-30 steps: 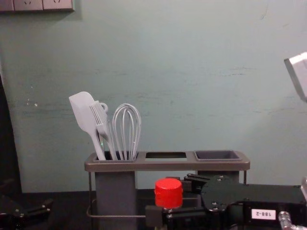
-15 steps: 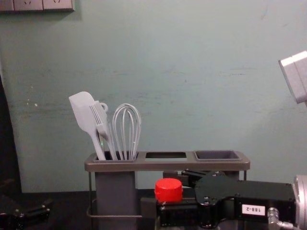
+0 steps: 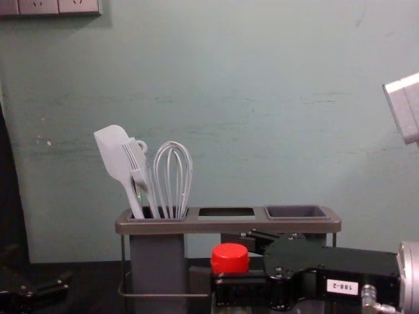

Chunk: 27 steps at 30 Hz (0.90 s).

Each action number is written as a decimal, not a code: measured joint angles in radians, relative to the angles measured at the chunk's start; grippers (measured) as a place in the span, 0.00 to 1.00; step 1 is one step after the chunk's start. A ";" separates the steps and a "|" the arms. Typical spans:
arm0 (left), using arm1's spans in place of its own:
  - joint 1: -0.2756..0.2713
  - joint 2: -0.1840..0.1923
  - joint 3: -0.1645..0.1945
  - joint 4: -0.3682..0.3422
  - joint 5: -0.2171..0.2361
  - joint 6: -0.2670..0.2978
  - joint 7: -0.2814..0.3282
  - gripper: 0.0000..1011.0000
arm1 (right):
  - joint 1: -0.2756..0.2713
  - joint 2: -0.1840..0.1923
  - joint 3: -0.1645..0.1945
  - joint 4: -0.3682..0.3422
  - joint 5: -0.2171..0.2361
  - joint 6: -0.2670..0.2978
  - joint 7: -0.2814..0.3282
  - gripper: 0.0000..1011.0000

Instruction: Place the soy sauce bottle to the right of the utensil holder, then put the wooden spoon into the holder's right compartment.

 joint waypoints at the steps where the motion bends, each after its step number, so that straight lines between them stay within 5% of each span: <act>1: 0.000 0.000 0.000 0.000 0.000 0.000 0.000 1.00 | 0.000 0.000 0.000 0.000 0.000 0.000 0.000 0.99; 9: 0.000 0.000 0.000 0.000 0.000 0.000 0.000 1.00 | 0.000 0.001 0.000 -0.002 0.001 0.002 0.001 0.92; 27: 0.000 0.000 0.000 0.000 0.000 0.000 0.000 1.00 | 0.000 0.003 0.000 -0.003 0.002 0.004 0.002 0.39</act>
